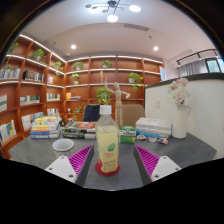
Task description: Pour water
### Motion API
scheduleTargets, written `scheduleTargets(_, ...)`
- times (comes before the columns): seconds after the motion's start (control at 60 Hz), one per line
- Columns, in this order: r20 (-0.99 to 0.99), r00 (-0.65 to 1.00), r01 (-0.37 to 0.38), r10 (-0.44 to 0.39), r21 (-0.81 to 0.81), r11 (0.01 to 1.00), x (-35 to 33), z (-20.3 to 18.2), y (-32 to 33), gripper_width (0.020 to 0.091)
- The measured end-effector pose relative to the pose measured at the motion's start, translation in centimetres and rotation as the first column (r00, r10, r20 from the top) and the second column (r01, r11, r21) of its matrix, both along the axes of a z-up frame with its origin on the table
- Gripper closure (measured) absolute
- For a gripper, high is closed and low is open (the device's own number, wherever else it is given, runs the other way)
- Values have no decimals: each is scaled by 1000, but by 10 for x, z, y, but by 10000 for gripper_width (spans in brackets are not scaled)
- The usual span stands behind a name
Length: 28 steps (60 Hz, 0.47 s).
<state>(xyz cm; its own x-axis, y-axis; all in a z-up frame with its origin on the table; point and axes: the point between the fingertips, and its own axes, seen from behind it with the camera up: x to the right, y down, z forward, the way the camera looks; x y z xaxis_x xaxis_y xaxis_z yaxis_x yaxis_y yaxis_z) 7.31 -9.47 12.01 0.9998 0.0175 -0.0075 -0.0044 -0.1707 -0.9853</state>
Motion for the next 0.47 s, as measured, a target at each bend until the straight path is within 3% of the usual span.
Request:
scheduleTargets(0.167,67,994,87,-89,41,995,23,22,-22,305)
scheduleTargets(0.467,45,995,87,-91,81,993,21,42,-39,306)
